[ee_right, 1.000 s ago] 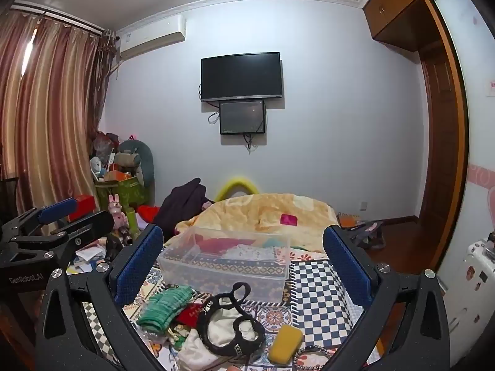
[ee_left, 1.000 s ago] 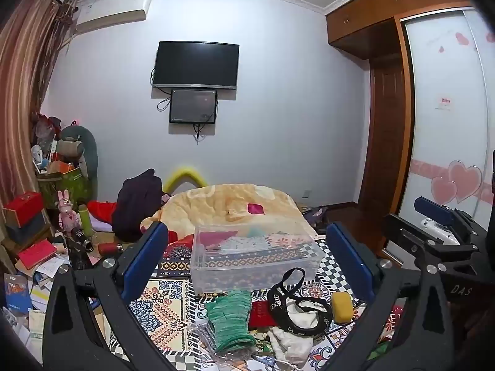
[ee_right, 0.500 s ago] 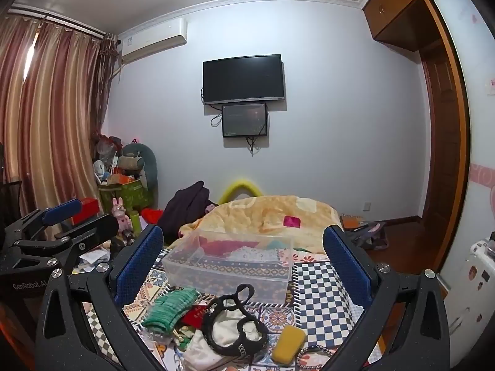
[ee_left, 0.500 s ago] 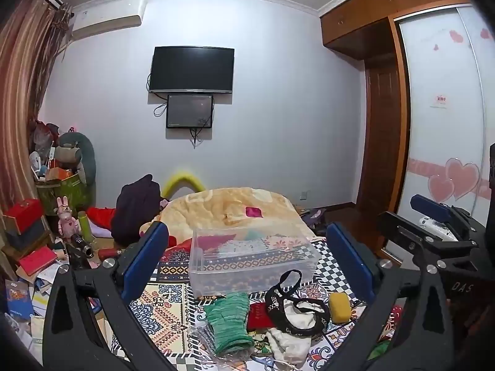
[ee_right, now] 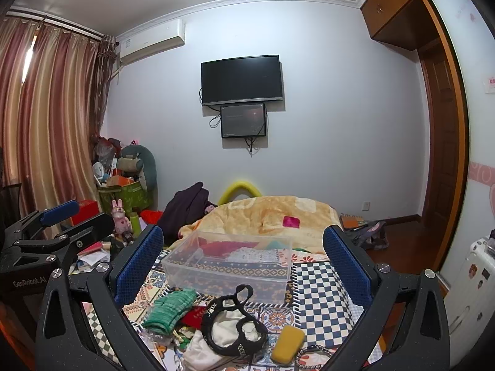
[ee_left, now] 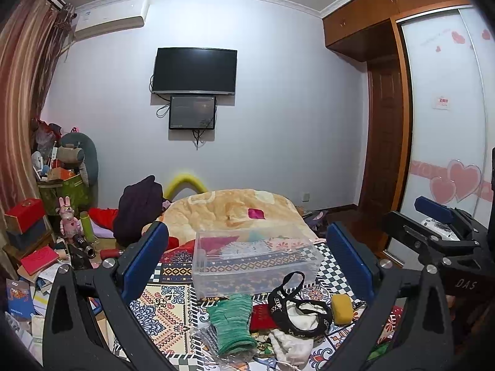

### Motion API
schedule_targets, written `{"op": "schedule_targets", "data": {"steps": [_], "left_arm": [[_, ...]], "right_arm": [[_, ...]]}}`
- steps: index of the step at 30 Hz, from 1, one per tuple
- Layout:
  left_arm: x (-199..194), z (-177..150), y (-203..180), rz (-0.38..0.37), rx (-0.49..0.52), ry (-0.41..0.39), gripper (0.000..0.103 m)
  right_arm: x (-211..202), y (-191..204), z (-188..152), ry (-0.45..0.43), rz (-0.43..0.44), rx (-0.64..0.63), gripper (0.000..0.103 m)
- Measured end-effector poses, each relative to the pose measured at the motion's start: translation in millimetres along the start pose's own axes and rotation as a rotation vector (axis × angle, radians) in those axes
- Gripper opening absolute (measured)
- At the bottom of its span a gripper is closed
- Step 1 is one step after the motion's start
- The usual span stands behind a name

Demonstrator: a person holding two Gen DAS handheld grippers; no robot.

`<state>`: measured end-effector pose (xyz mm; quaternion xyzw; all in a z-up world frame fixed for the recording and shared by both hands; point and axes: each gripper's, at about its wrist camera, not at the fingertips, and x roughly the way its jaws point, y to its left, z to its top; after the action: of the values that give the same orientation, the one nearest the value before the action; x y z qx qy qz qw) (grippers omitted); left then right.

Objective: Organize soft objects

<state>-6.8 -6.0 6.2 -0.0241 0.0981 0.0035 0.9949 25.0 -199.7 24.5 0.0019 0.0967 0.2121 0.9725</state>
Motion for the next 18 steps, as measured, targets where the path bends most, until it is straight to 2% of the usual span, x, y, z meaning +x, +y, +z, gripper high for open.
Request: {"op": "schedule_targets", "data": {"steps": [18], "left_arm": [[-0.3, 0.9, -1.6, -0.005, 0.01, -0.001, 0.103]], "right_arm": [[-0.9, -1.4, 2.5, -0.005, -0.002, 0.002, 0.103]]}}
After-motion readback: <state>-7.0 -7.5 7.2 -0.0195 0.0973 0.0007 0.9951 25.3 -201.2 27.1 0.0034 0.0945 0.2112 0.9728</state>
